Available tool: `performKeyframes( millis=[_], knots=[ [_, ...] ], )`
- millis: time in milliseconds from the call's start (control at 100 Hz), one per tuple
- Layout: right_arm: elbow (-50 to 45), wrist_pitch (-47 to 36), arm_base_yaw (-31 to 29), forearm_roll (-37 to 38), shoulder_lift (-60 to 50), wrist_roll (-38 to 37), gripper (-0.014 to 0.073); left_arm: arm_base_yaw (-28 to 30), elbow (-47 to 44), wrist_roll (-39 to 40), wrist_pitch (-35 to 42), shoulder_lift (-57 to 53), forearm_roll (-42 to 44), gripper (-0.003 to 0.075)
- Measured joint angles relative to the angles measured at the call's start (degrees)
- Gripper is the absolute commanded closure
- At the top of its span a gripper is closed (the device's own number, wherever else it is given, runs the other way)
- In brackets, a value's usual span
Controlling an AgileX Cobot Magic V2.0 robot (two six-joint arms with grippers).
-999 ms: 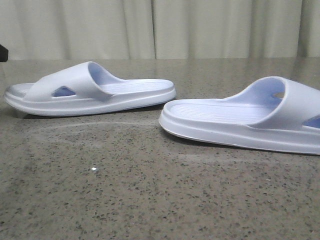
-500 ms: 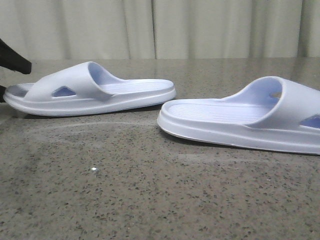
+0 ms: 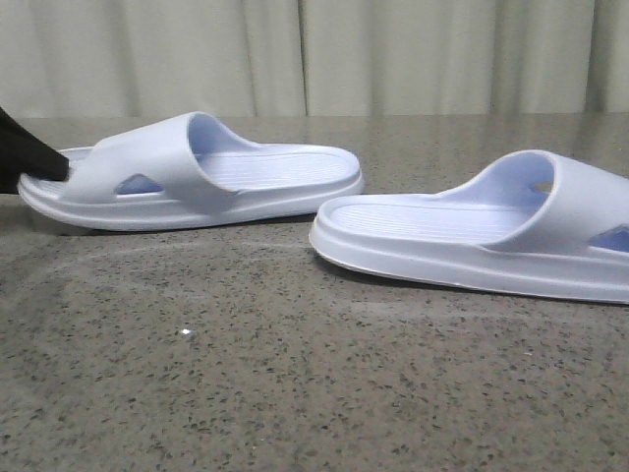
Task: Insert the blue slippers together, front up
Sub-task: 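Lift both slippers off the table with both grippers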
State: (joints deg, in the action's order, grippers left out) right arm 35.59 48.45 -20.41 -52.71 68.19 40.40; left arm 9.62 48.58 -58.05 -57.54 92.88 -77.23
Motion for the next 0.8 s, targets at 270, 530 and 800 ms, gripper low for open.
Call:
performKeyframes(
  millis=[270,530,800],
  knots=[
    [4.8,2.4,0.0,-3.1,0.0,0.1,0.0694,8.5,0.0,-1.6,-2.2,-6.1,0.2,0.0705],
    [13.3,7.7,-0.2,-12.3,0.3,3.6,0.0694,13.0,0.0,-1.7,-9.0,-8.0,-0.2,0.0705],
    [19.7,10.3,-0.3,-16.0,1.3,4.2,0.0694,13.0,0.0,-1.7,-9.4,-8.0,-0.2,0.0705]
  ],
)
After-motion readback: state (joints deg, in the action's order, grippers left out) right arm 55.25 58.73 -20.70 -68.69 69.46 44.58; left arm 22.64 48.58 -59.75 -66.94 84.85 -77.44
